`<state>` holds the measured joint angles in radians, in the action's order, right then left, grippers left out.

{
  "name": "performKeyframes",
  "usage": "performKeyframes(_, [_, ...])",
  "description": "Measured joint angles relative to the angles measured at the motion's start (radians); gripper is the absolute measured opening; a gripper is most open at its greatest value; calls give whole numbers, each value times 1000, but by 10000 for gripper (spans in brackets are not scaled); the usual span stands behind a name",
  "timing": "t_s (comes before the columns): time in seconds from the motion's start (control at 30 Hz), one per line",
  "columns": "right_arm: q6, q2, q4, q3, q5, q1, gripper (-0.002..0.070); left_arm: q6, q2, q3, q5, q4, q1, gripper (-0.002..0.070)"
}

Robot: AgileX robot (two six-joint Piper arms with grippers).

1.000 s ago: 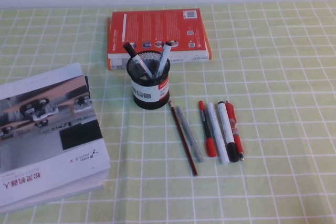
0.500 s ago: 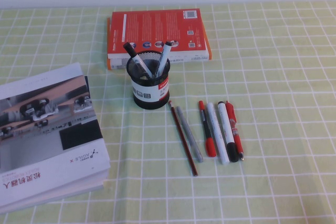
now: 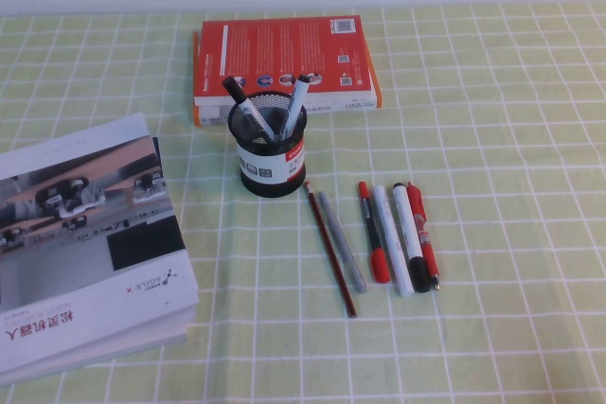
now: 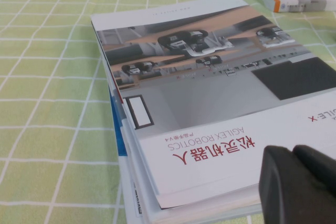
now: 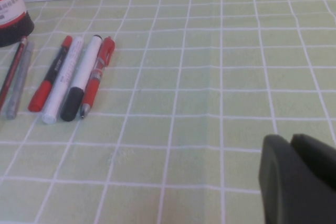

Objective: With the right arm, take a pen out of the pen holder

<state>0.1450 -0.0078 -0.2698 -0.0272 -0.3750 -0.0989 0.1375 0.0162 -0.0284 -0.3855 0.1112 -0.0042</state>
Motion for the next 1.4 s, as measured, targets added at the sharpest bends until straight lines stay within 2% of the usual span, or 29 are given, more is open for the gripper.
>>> performKeyframes(0.13, [0,0,-72,0,60,0,-13,0,0,0,0,0,0,-5])
performKeyframes(0.4, [0,0,-466,0,230,0,-13,0,0,0,0,0,0,-5])
performKeyframes(0.5, [2,0,-549,0,253,0,-13,0,0,0,0,0,0,-5])
performKeyframes(0.87, [2,0,-643,0,268,0,-13,0,0,0,0,0,0,-5])
performKeyframes(1.0, [2,21,-665,22,214,0,-13,0,0,0,0,0,0,-5])
performKeyframes(1.17, [2,176,-625,122,88,0,-12,0,0,0,0,0,0,-5])
performKeyframes(1.4, [7,469,-481,263,-91,0,-13,0,0,0,0,0,0,-5])
